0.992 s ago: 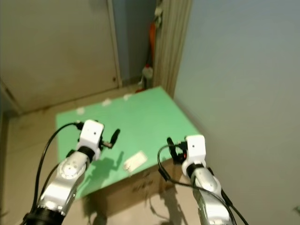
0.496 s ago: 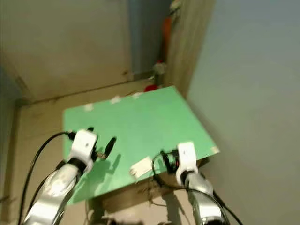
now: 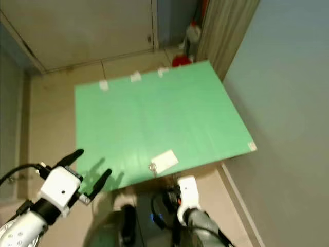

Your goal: Hang keys on a hook

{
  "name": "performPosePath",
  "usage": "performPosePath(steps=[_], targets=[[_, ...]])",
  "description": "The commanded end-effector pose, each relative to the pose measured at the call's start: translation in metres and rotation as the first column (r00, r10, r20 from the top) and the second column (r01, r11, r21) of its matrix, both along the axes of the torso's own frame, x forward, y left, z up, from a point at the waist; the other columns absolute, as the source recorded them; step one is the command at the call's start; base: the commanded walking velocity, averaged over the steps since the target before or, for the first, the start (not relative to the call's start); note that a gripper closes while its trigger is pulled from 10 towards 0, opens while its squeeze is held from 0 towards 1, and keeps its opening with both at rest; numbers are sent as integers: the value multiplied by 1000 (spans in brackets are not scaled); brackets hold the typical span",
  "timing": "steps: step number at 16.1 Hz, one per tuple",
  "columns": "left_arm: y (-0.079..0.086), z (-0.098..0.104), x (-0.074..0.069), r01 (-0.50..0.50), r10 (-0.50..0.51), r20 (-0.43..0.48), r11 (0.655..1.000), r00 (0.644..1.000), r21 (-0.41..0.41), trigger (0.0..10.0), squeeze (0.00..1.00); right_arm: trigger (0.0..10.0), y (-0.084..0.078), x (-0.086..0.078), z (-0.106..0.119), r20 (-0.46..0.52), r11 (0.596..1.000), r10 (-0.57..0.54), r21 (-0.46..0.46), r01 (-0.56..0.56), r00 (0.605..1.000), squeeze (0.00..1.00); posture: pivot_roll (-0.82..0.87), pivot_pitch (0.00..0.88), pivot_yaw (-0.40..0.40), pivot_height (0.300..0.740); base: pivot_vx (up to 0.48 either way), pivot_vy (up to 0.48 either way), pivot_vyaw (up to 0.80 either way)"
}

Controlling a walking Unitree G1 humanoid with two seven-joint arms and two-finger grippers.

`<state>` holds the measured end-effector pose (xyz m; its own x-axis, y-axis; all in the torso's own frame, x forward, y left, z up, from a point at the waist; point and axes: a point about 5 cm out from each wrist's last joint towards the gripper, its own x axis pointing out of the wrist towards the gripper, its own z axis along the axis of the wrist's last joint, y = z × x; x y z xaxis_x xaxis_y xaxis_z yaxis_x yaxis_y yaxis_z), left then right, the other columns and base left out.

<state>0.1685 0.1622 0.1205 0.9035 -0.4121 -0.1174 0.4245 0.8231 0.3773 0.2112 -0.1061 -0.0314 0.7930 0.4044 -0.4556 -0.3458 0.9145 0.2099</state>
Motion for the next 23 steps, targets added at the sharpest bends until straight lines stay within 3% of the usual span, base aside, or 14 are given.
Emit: performPosePath(steps=[1, 3, 7, 10, 13, 15, 16, 17, 18, 20, 23], targets=[[-12, 2, -8, 25, -26, -20, 998, 999, -57, 10000, 0, 10000, 7, -1, 5, 29, 999, 24, 36, -25, 999, 0, 249, 390, -24, 736, 0, 0, 0], [-34, -2, -20, 49, -55, -51, 992, 997, -113, 10000, 0, 10000, 11, 11, 12, 75, 997, 66, 41, -69, 995, 0, 233, 408, -70, 736, 0, 0, 0], [-42, -3, -26, 3, -14, -76, 989, 997, -148, 10000, 0, 10000, 3, 17, 18, 80, 996, 73, 52, -77, 994, 0, 230, 422, -115, 736, 0, 0, 0], [-45, -3, -27, -45, 34, -75, 987, 997, -156, 10000, 0, 10000, 16, 17, 20, 99, 988, 135, 58, -141, 986, 0, 240, 433, -146, 736, 0, 0, 0], [-51, -1, -32, -48, 34, -82, 983, 996, -177, 10000, 0, 10000, 24, 26, 22, 115, 991, 111, 62, -119, 987, 0, 252, 446, -158, 736, 0, 0, 0], [-58, -11, -40, -38, 14, -158, 987, 987, -154, 10000, 0, 10000, 31, 35, 21, 100, 991, 121, 42, -125, 988, 0, 268, 463, -184, 736, 0, 0, 0], [-53, -30, -48, -83, 55, -256, 991, 965, -101, 10000, 0, 10000, 35, 41, 24, 108, 989, 140, 30, -144, 984, 0, 269, 466, -196, 736, 0, 0, 0], [-50, -37, -51, -119, 87, -286, 988, 954, -94, 10000, 0, 10000, 36, 43, 25, 112, 988, 147, 28, -151, 983, 0, 270, 467, -202, 736, 0, 0, 0], [-24, -68, -68, -287, 268, -360, 958, 894, 0, 10000, 0, 10000, 38, 53, 30, 132, 986, 165, 9, -168, 977, 0, 267, 471, -226, 736, 0, 0, 0], [-19, -74, -76, -325, 308, -348, 946, 885, 12, 10000, 0, 10000, 34, 59, 33, 146, 987, 160, -9, -160, 976, 0, 263, 481, -256, 736, 0, 0, 0], [-24, -72, -76, -301, 295, -312, 953, 903, 30, 10000, 0, 10000, 30, 65, 36, 168, 988, 151, -17, -151, 974, 0, 251, 492, -275, 736, 0, 0, 0]])
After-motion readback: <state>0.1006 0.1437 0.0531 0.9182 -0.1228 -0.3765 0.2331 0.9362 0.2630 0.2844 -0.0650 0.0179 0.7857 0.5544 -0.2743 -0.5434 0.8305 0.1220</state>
